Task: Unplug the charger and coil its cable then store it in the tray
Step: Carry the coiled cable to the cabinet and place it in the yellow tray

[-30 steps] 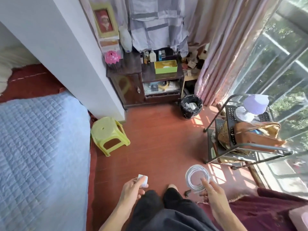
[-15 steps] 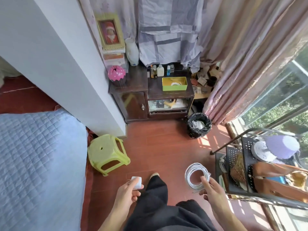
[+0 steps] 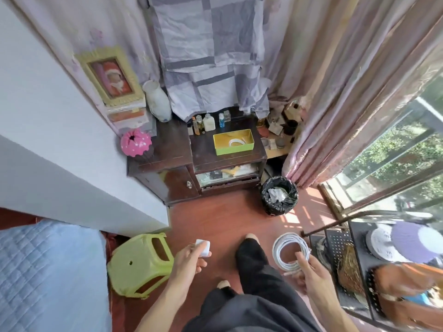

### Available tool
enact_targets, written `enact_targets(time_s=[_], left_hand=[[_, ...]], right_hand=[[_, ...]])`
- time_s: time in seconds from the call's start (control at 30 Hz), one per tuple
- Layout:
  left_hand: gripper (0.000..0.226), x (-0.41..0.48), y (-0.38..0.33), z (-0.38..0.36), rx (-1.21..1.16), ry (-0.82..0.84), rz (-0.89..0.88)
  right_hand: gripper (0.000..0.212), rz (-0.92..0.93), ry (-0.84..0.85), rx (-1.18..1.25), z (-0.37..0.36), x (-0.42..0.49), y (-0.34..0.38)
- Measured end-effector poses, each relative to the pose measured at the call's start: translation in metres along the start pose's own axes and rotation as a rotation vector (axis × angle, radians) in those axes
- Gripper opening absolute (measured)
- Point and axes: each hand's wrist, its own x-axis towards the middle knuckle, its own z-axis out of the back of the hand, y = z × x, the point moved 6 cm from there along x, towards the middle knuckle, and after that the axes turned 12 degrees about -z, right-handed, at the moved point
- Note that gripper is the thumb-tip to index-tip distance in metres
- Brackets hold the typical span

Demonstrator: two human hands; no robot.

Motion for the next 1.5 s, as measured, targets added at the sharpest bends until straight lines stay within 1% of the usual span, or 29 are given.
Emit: enact_targets(time_s=[0.07, 0.2, 0.37, 0.47, 0.57, 0.7, 0.8, 0.87, 0.97, 1.03, 1.13, 1.33, 1.4, 1.5], left_hand=[[0.042, 0.023, -0.016, -0.018, 0.013, -0.013, 0.000], [0.024, 0.067, -0.054, -0.054, 0.036, -0.025, -0.008], [0.020, 0.117, -0.100, -0.078, 0.005, -0.067, -0.048], [0.016, 0.144, -0.108, -0.077, -0.018, -0.112, 0.003], [0.011, 0.172, -0.107, -0.067, -0.052, -0.150, 0.099], [0.015, 0.209, -0.104, -0.050, -0.027, -0.215, 0.203], [0.016, 0.241, -0.127, -0.047, 0.029, -0.186, 0.223], [0.011, 0.268, -0.153, -0.047, 0.046, -0.163, 0.191], [0.012, 0.303, -0.194, -0.051, 0.064, -0.128, 0.136], [0.013, 0.323, -0.217, -0.053, 0.067, -0.107, 0.124], [0.015, 0.345, -0.234, -0.059, 0.072, -0.095, 0.131], [0.018, 0.392, -0.232, -0.075, 0.084, -0.075, 0.178], [0.016, 0.406, -0.227, -0.082, 0.098, -0.096, 0.196], [0.014, 0.430, -0.218, -0.093, 0.096, -0.128, 0.177]], right_hand=[[0.028, 0.013, -0.003, 0.006, -0.001, 0.022, 0.031], [0.024, 0.037, -0.030, -0.018, -0.001, 0.065, 0.097], [0.026, -0.016, 0.057, -0.032, -0.024, 0.100, 0.167], [0.028, -0.017, 0.064, -0.069, -0.039, 0.122, 0.196], [0.035, -0.009, 0.047, -0.123, -0.058, 0.144, 0.223], [0.041, -0.025, 0.010, -0.174, -0.086, 0.175, 0.251], [0.045, -0.071, -0.007, -0.171, -0.111, 0.196, 0.273], [0.043, -0.077, -0.009, -0.159, -0.128, 0.212, 0.288], [0.038, -0.065, -0.011, -0.160, -0.153, 0.230, 0.311], [0.034, -0.040, -0.025, -0.168, -0.167, 0.239, 0.325], [0.035, -0.032, -0.037, -0.184, -0.185, 0.249, 0.342], [0.031, -0.126, -0.023, -0.218, -0.214, 0.286, 0.354], [0.031, -0.161, -0.030, -0.246, -0.220, 0.308, 0.353], [0.032, -0.211, -0.042, -0.254, -0.231, 0.346, 0.350]])
